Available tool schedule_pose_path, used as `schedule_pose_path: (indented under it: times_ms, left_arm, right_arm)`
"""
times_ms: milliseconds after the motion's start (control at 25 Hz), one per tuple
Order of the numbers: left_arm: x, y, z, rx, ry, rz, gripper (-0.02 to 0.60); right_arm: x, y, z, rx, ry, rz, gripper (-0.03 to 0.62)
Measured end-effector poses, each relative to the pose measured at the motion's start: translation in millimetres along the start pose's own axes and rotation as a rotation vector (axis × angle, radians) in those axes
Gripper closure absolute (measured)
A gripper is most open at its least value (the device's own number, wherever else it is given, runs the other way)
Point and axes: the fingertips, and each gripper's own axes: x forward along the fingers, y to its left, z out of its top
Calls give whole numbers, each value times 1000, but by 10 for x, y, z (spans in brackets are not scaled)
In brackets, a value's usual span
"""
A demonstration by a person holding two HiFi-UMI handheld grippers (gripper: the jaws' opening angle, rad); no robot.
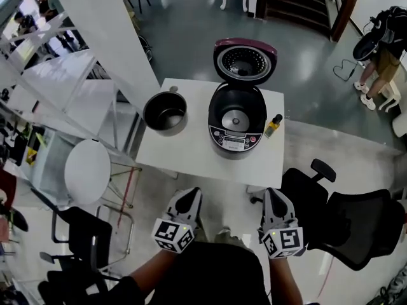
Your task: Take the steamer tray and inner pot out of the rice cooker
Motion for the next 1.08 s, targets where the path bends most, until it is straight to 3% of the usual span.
schedule_pose_path:
  times_ms: [280, 480, 720, 1080]
  left_arm:
    - [-315, -128, -29, 54, -48, -7, 577]
    - [-346, -151, -43, 98, -87, 17, 577]
    - [-362, 39, 148, 40, -111, 65, 577]
    - [-575, -396, -378, -33, -71, 62, 577]
  right_arm:
    - [-286, 31, -139, -67, 12, -8, 594]
    - [-519, -119, -232, 60, -4, -13, 594]
    - [-460, 6, -3, -41, -15, -13, 594]
    - [-870, -213, -255, -72, -8, -29, 594]
